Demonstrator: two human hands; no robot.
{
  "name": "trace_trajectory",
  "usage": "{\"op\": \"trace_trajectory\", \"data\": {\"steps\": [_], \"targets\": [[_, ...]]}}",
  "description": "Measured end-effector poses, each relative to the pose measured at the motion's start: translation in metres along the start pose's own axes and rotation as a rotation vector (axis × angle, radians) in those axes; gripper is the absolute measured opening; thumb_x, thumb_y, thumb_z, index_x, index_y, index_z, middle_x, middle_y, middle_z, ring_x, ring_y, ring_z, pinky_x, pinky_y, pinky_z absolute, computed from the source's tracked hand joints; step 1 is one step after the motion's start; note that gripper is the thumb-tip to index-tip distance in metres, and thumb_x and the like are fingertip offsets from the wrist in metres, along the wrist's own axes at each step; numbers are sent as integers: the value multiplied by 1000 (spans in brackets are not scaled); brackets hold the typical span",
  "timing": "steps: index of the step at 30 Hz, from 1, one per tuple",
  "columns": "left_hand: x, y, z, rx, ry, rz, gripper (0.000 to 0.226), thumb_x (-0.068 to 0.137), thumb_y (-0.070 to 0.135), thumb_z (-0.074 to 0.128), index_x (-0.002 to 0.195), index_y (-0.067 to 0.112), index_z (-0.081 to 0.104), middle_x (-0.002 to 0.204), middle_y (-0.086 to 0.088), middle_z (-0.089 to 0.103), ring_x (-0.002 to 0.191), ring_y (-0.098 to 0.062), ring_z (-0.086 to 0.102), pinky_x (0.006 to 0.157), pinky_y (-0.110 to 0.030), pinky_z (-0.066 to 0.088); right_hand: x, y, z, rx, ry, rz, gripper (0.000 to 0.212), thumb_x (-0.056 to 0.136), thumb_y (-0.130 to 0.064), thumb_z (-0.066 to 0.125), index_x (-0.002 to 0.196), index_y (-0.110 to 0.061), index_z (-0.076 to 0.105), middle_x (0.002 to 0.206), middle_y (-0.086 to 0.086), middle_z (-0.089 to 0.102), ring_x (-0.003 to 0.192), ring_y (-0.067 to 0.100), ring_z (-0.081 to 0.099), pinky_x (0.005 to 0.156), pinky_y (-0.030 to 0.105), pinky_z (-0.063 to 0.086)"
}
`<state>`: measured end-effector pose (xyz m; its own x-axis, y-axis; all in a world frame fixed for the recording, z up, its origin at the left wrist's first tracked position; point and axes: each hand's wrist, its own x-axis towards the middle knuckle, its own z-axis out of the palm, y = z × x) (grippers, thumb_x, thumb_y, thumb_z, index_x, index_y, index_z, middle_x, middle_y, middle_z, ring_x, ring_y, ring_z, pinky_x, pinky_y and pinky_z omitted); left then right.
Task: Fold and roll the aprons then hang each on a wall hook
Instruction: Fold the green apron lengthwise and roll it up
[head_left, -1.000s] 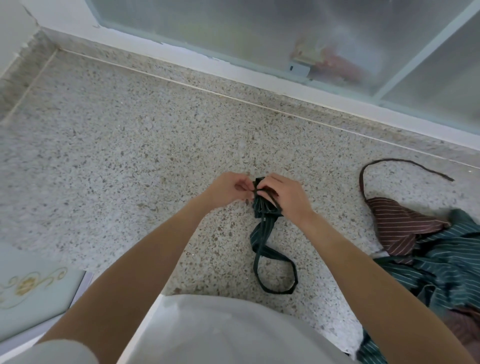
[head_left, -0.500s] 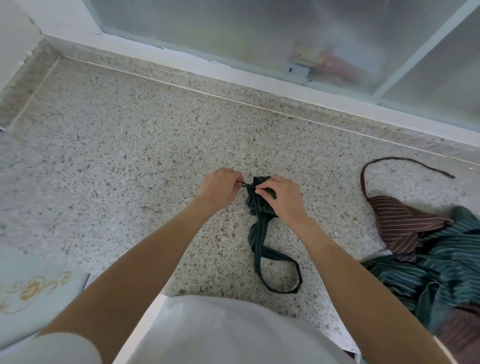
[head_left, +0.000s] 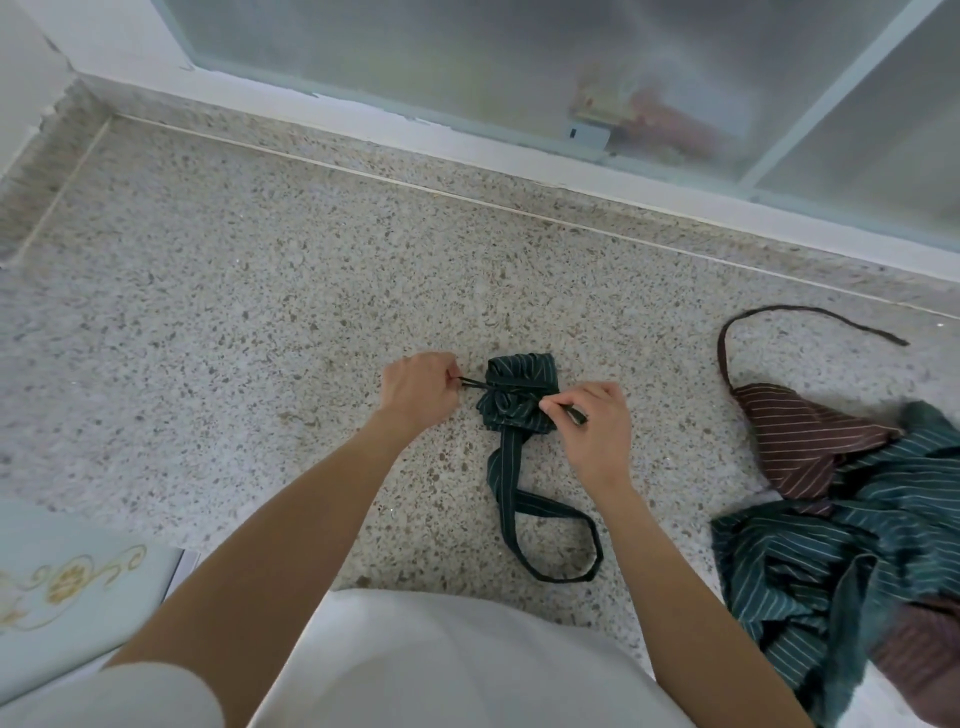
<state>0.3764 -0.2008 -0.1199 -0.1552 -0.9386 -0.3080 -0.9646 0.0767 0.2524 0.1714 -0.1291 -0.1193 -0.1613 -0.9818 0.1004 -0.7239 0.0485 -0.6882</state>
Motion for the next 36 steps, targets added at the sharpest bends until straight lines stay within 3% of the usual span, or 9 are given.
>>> {"op": "trace_trajectory", "data": {"steps": [7, 12, 16, 22, 25, 28, 31, 33, 36], "targets": [[-39, 2, 3, -236, 177, 214, 38, 90, 14, 55, 126, 18, 47, 121, -4, 55, 106, -21, 54, 83, -39, 50, -29, 1, -14, 251, -81, 228, 37, 95, -32, 53, 130, -22, 49, 119, -7, 54, 111, 9, 48, 95, 23, 39], [-95, 23, 32, -63, 36, 964, 39, 75, -3, 61, 108, 19, 62, 118, 0, 60, 117, -18, 45, 106, -32, 28, -105, 23, -34, -174, -131, -146, 28, 79, -14, 39, 97, -16, 60, 119, 6, 54, 109, 24, 44, 87, 42, 44], [-101, 40, 42, 201, -232, 973, 36, 84, 15, 58, 119, 20, 59, 125, 0, 56, 123, -20, 43, 111, -32, 16, -144, 31, -38, -436, -304, -199, 39, 70, -12, 36, 94, -18, 66, 133, 9, 53, 124, 29, 40, 96, 48, 44], [-91, 47, 25, 319, -266, 1055, 17, 89, 27, 56, 104, 24, 63, 104, 5, 62, 100, -17, 57, 87, -29, 32, -179, 29, -63, -517, -252, 53, 33, 55, -11, 81, 85, -16, 69, 136, 12, 51, 128, 34, 41, 95, 51, 46], [-92, 58, 11, 31, -176, 1132, 10, 86, 13, 61, 96, 14, 62, 89, -3, 63, 76, -22, 62, 63, -29, 43, -197, 14, -83, -292, -36, 168, 18, 67, -19, 78, 78, -15, 65, 129, 8, 55, 126, 24, 45, 100, 43, 41], [-95, 91, -14, -56, -169, 1152, 13, 90, 11, 55, 103, 14, 54, 90, -3, 62, 76, -19, 56, 61, -30, 42, -206, -25, -115, 299, 190, 420, 14, 79, -15, 67, 77, -28, 61, 119, -3, 58, 116, 1, 47, 99, 23, 32], [-115, 141, -41, -222, -399, 1151, 14, 90, 20, 59, 102, 23, 52, 97, 4, 63, 86, -10, 57, 73, -26, 45, -216, -63, -150, 574, 360, 476, 19, 84, -12, 65, 72, -27, 61, 89, 11, 64, 91, 24, 58, 83, 29, 42], [-136, 175, -61, -324, -602, 1126, 14, 86, 21, 65, 91, 30, 56, 97, 8, 64, 90, 2, 57, 79, -10, 41, -226, -84, -175, 664, 462, 437, 19, 82, -15, 66, 69, -15, 53, 71, 30, 44, 69, 29, 46, 68, 24, 43], [-178, 223, -77, -415, -835, 1209, 10, 83, 14, 69, 88, 18, 61, 90, -6, 67, 84, -6, 63, 82, -14, 46, -257, -101, -221, 752, 528, 373, 11, 81, -17, 66, 80, -12, 56, 70, 22, 40, 68, 23, 46, 68, 22, 43]]}}
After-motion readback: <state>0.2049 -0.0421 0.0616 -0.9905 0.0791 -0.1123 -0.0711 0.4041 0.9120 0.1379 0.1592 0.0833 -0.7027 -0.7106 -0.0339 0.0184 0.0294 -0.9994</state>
